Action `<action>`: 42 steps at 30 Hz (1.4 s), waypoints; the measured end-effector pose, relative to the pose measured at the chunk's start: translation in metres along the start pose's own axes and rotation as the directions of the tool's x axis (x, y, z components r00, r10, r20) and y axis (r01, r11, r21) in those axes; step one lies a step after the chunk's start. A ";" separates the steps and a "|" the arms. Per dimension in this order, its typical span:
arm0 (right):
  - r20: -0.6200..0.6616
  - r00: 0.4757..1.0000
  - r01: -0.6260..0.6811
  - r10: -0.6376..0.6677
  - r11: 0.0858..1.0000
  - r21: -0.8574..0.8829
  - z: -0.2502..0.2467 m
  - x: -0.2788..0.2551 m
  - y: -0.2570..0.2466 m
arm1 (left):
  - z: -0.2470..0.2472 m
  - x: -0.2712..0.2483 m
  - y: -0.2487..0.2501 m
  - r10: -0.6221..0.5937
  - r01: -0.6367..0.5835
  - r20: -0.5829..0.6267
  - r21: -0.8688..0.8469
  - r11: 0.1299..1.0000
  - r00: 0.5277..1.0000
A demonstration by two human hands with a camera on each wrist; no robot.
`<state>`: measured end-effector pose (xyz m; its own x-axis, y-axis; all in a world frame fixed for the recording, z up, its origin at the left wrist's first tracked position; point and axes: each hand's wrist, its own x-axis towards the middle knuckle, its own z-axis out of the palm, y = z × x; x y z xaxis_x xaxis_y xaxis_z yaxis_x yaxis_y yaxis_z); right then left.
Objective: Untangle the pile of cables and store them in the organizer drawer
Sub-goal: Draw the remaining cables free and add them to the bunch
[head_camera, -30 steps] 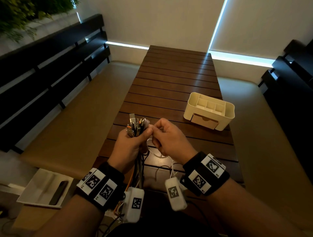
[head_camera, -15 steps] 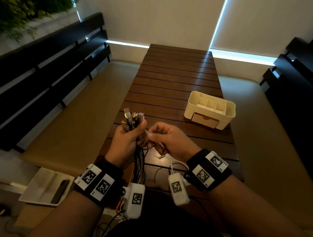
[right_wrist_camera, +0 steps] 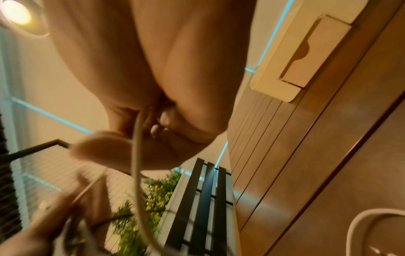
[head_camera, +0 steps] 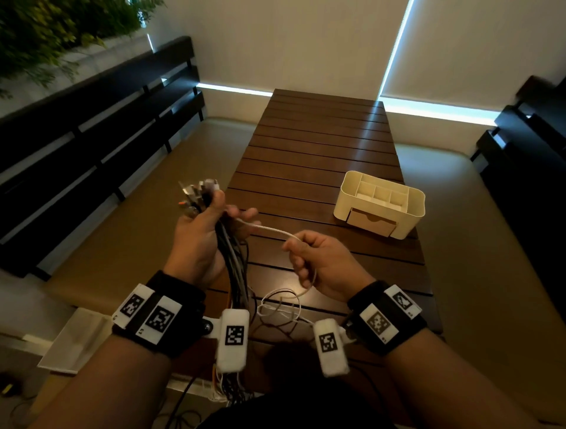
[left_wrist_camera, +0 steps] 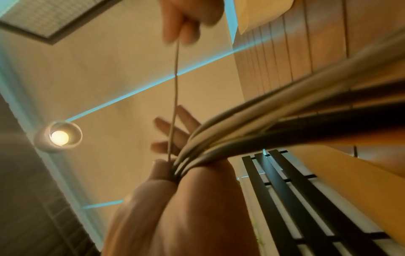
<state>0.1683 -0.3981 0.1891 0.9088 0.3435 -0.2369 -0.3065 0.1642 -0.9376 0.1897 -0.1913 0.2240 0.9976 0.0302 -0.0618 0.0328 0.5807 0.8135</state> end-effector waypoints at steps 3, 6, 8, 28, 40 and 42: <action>-0.020 1.000 -0.015 0.014 0.999 -0.044 -0.016 -0.003 0.000 | -0.017 0.007 0.016 0.040 -0.046 -0.064 -0.092 0.995 0.997; -0.124 0.992 -0.005 -0.027 0.968 -0.250 -0.025 -0.007 -0.001 | -0.025 0.006 0.027 0.066 -0.067 -0.051 -0.008 0.998 0.996; -0.182 0.981 0.010 -0.075 0.943 -0.332 -0.024 -0.008 -0.002 | -0.019 0.001 0.026 0.060 -0.061 0.011 0.144 0.988 0.998; -0.154 0.968 0.008 -0.197 0.639 -0.769 -0.027 -0.026 -0.029 | -0.036 -0.014 0.009 0.033 -0.121 0.124 0.812 0.570 0.992; -0.244 0.966 -0.195 -0.084 0.386 -0.902 -0.035 -0.017 -0.018 | -0.035 -0.009 0.006 0.146 -0.118 0.042 0.816 0.567 0.988; -0.184 0.981 -0.143 -0.064 0.402 -0.904 -0.023 -0.016 -0.018 | -0.015 -0.017 0.001 0.078 -0.168 0.152 0.774 0.610 0.985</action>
<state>0.1657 -0.4279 0.2041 0.9630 0.1564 -0.2193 0.0025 -0.8193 -0.5734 0.1715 -0.1791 0.2173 0.9947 -0.0490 0.0909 -0.1010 -0.2804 0.9546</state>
